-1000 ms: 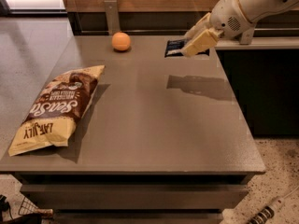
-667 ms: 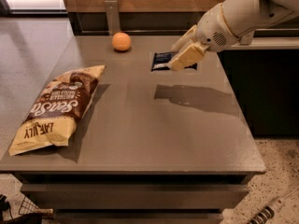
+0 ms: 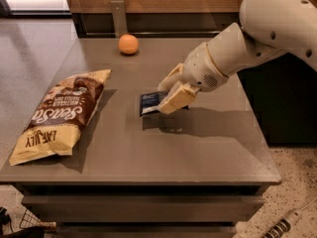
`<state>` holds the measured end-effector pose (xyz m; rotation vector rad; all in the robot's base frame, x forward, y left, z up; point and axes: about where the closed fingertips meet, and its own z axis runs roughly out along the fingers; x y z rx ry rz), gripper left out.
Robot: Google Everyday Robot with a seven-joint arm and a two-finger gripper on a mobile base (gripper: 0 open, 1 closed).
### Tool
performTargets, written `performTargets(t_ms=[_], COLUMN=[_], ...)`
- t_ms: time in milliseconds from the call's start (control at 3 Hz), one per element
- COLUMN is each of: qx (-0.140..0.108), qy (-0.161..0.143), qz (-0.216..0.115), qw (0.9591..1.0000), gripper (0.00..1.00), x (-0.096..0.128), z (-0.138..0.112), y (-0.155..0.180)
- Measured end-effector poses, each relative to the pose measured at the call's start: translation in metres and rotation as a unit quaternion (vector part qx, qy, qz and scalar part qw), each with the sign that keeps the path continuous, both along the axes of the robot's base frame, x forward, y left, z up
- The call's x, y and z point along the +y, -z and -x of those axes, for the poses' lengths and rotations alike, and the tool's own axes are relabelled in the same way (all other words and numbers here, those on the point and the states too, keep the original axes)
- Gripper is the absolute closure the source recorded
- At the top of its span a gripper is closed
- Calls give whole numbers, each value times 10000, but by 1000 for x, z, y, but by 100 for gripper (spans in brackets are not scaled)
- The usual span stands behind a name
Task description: Move rxbar blueberry near brown chip bag
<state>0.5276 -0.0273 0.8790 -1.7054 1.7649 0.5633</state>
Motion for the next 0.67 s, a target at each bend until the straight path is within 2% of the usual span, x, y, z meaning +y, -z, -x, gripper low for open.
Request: performTargets(t_ms=[333,667], qx=[124,313], qy=[-340,-701], qz=[-80,-168], qw=[9993,9969], gripper=[100,97], x=[18,36], z=[16,21], y=[12,20])
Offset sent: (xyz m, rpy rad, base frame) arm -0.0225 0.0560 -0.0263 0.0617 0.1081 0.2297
